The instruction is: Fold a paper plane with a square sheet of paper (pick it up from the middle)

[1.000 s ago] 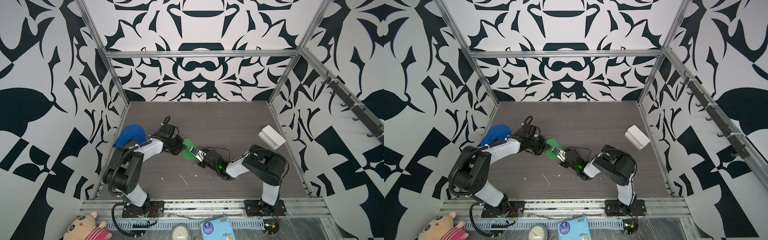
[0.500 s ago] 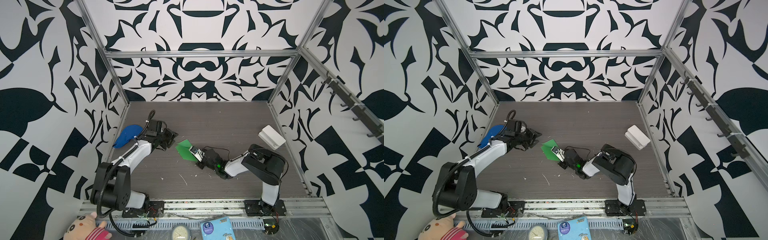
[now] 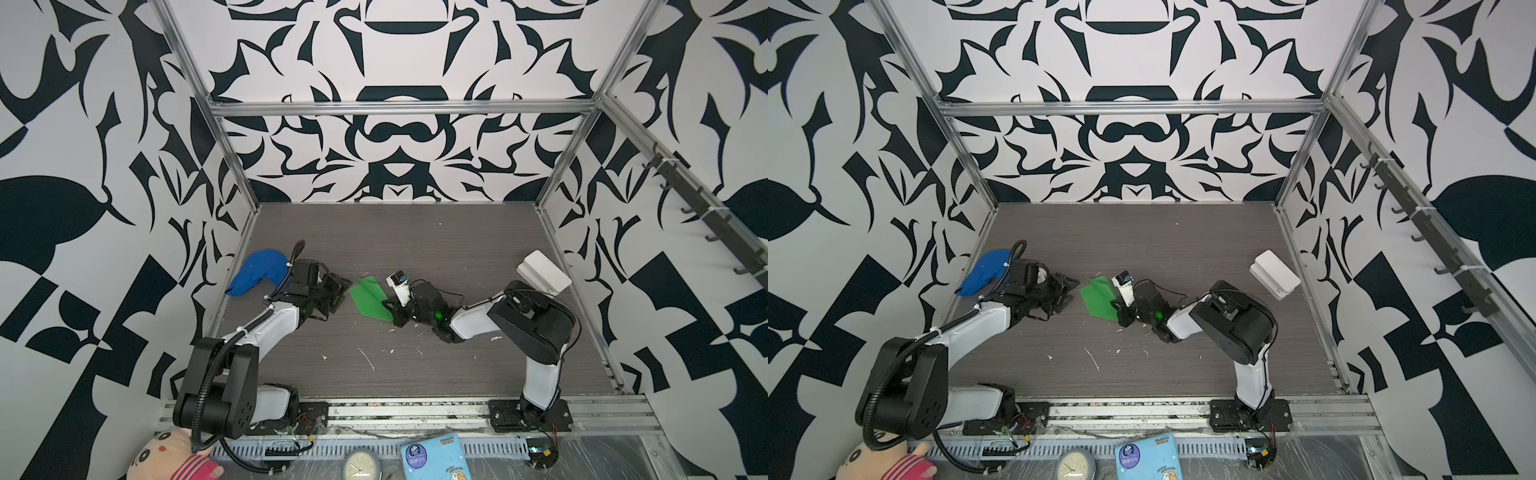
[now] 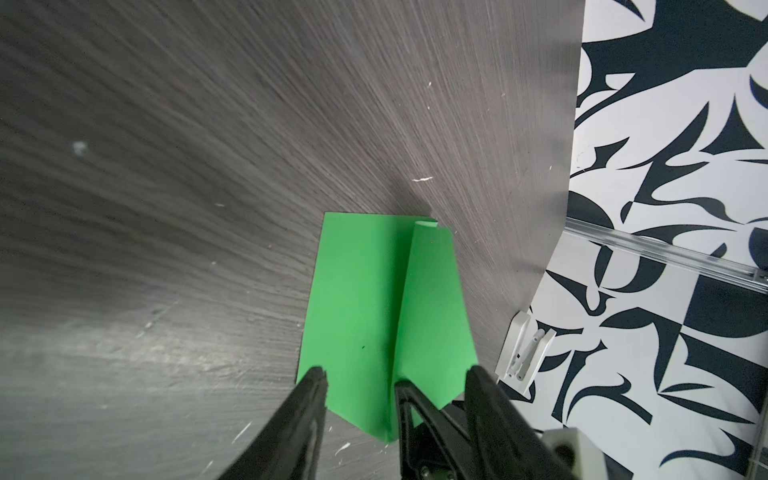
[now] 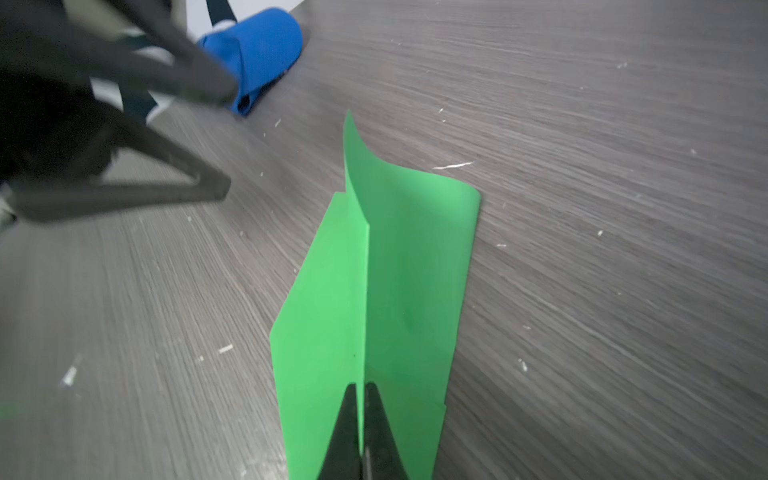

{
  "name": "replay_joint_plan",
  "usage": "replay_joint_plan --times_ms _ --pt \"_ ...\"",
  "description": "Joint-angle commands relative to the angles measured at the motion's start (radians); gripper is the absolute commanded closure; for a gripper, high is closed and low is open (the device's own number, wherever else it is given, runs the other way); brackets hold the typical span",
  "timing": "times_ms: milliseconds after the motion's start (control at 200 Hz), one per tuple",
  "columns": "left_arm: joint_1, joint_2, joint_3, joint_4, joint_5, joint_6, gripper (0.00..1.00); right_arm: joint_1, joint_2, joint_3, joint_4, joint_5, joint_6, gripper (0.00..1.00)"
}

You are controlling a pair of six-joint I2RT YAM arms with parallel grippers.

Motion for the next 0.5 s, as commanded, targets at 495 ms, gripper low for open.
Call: replay_joint_plan --times_ms 495 --pt "-0.108 0.104 -0.038 0.278 0.051 -0.007 0.49 -0.044 0.058 0.083 -0.039 -0.167 0.229 1.0"
